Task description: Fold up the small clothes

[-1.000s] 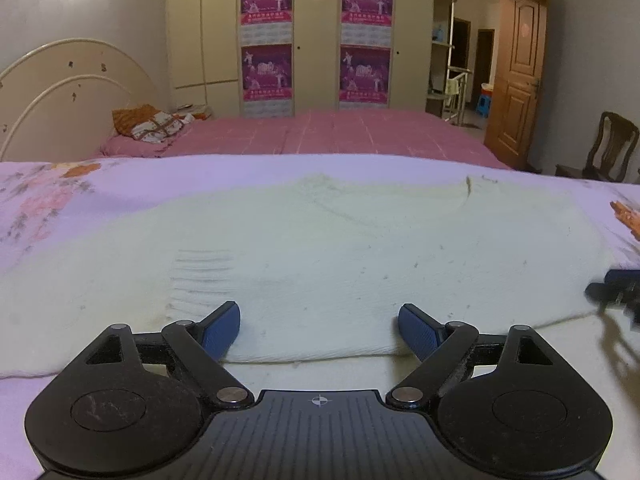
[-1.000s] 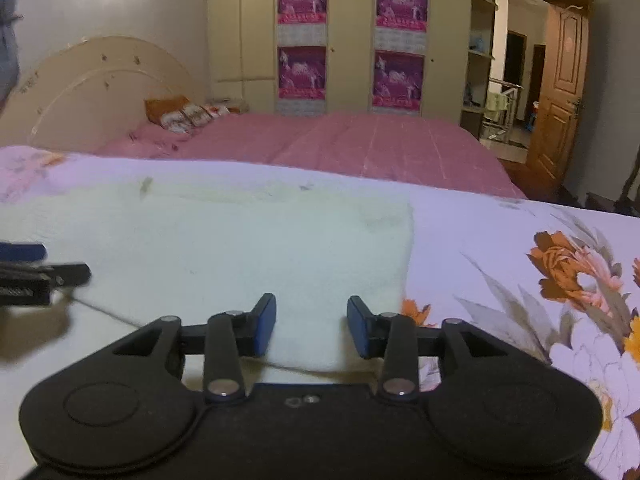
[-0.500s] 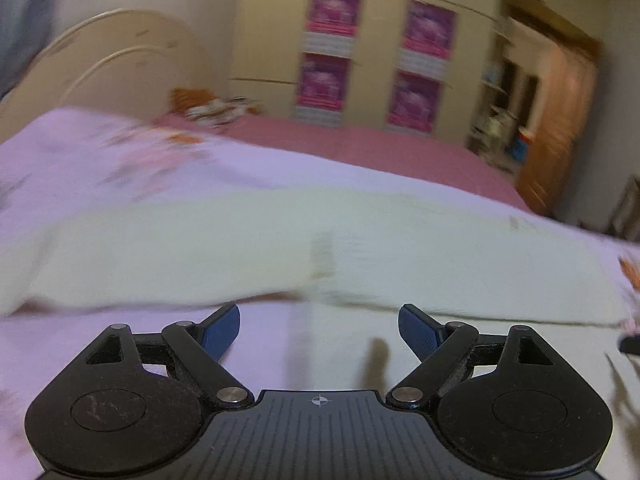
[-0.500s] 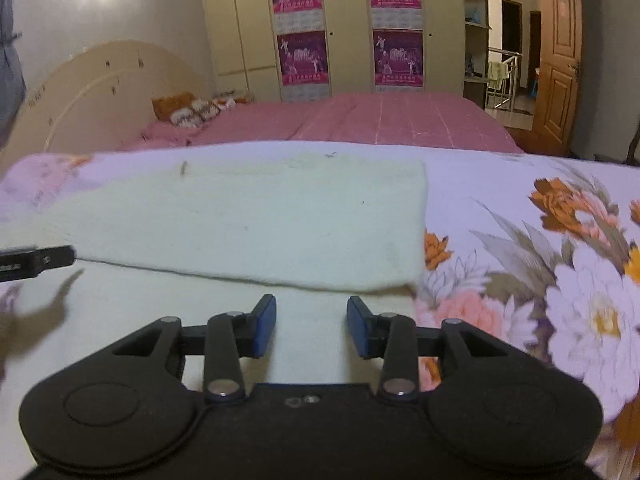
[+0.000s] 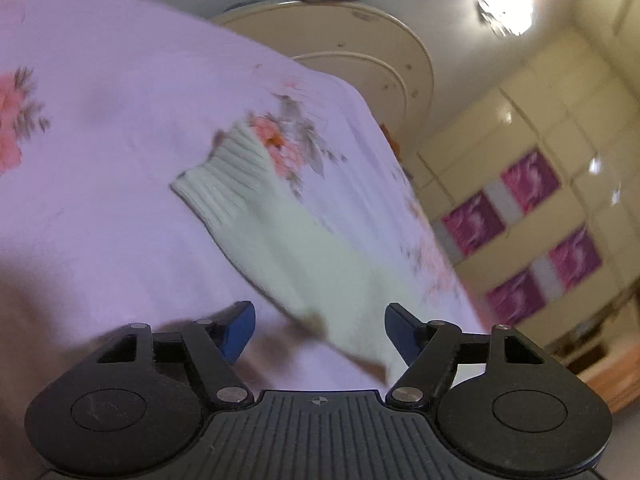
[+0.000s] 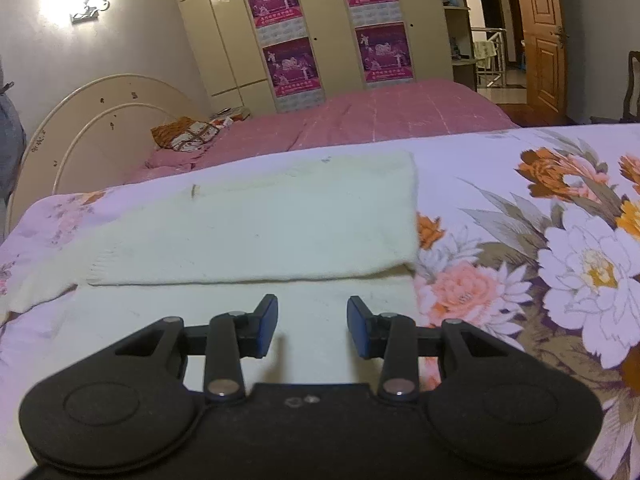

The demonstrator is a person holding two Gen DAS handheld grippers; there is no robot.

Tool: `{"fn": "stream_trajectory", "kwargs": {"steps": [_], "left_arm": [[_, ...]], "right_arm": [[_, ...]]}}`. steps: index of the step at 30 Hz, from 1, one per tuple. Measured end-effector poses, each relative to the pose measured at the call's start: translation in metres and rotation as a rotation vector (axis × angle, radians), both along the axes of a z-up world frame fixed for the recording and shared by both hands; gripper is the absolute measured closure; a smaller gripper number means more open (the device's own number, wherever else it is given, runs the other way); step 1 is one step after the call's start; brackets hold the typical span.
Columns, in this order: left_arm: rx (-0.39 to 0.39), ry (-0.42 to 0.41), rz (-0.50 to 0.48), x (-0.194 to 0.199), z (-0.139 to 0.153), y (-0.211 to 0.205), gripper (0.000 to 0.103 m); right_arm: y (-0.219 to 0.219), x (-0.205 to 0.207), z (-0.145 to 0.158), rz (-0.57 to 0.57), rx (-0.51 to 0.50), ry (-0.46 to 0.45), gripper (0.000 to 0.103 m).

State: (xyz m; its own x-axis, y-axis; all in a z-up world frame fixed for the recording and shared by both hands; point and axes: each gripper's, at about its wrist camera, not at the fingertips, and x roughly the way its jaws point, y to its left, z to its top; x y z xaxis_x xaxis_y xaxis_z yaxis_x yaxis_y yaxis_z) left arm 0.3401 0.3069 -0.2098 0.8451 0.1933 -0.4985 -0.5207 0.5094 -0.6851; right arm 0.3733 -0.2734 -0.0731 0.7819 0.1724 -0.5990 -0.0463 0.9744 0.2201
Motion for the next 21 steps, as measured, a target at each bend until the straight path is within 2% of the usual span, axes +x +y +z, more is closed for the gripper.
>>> {"fn": "stream_trajectory", "kwargs": {"steps": [7, 9, 11, 12, 14, 16, 17, 19, 21], "left_arm": [[-0.081, -0.075, 0.081, 0.025, -0.007, 0.033, 0.031], [-0.087, -0.081, 0.106, 0.025, -0.009, 0.038, 0.040], [-0.103, -0.084, 0.144, 0.026, -0.014, 0.046, 0.060], [-0.103, -0.075, 0.154, 0.029, -0.017, 0.050, 0.066], [-0.070, -0.029, 0.149, 0.036, -0.019, 0.054, 0.086], [-0.021, 0.010, 0.122, 0.048, -0.014, 0.057, 0.093], [0.009, 0.016, 0.116, 0.052, -0.009, 0.056, 0.093], [0.061, -0.001, 0.101, 0.057, 0.003, 0.052, 0.093], [0.078, -0.013, 0.084, 0.069, 0.013, 0.052, 0.093]], "right_arm": [[0.006, 0.010, -0.002, 0.004, 0.005, 0.002, 0.065], [0.004, 0.012, -0.004, 0.000, 0.003, 0.004, 0.065], [0.002, 0.012, -0.006, -0.009, 0.008, 0.008, 0.065], [-0.001, 0.013, -0.006, -0.016, 0.012, 0.009, 0.065], [-0.006, 0.014, -0.007, -0.027, 0.018, 0.011, 0.065], [-0.010, 0.015, -0.008, -0.035, 0.023, 0.015, 0.065], [-0.012, 0.015, -0.008, -0.038, 0.025, 0.014, 0.065], [-0.016, 0.015, -0.009, -0.042, 0.026, 0.013, 0.065], [-0.019, 0.014, -0.010, -0.047, 0.027, 0.014, 0.065]]}}
